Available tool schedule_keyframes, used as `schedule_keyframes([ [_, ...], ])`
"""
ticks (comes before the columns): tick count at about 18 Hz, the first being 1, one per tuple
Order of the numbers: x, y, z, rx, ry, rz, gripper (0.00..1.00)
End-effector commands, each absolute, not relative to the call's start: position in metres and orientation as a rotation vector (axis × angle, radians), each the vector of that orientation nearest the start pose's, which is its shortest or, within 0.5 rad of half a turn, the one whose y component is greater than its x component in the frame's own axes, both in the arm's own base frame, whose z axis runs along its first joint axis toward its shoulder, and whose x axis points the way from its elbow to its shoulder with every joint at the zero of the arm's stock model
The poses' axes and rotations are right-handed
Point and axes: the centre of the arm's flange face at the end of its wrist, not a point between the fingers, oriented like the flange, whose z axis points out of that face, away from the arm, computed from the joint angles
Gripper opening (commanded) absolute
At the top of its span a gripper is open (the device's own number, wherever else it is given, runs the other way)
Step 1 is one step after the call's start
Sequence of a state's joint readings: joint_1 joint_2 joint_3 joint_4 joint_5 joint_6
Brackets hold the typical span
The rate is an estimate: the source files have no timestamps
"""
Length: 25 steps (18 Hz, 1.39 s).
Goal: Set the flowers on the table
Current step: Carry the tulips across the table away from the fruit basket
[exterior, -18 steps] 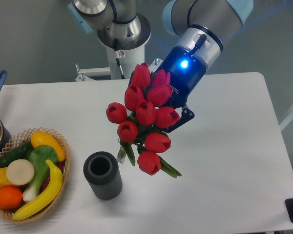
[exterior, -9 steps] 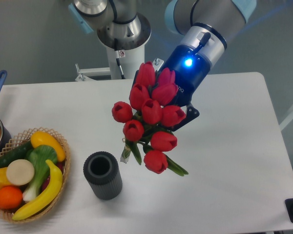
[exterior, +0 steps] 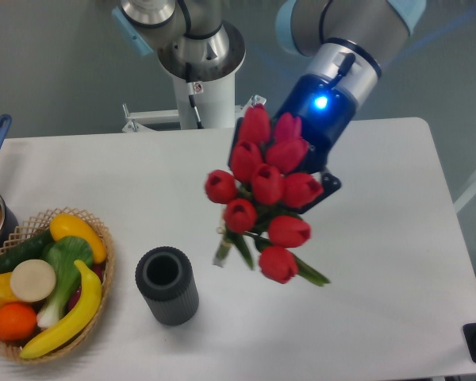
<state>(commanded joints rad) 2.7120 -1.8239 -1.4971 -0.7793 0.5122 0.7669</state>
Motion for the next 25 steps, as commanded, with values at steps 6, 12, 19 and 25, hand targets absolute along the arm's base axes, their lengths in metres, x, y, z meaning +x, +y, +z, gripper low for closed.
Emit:
schedule_keyframes([
  [6,-0.469,0.443,0.506,-2.096,-0.018,-0.026,0.46],
  [12,-0.477,0.430,0.476,-2.244,-0.082,0.078,0.46],
  [19,-0.476,0.396,0.418,-2.506,-0.219,0.200,0.46],
  [25,-0.471,0.381,0.379,-2.679,-0.298,0.250,0.47],
])
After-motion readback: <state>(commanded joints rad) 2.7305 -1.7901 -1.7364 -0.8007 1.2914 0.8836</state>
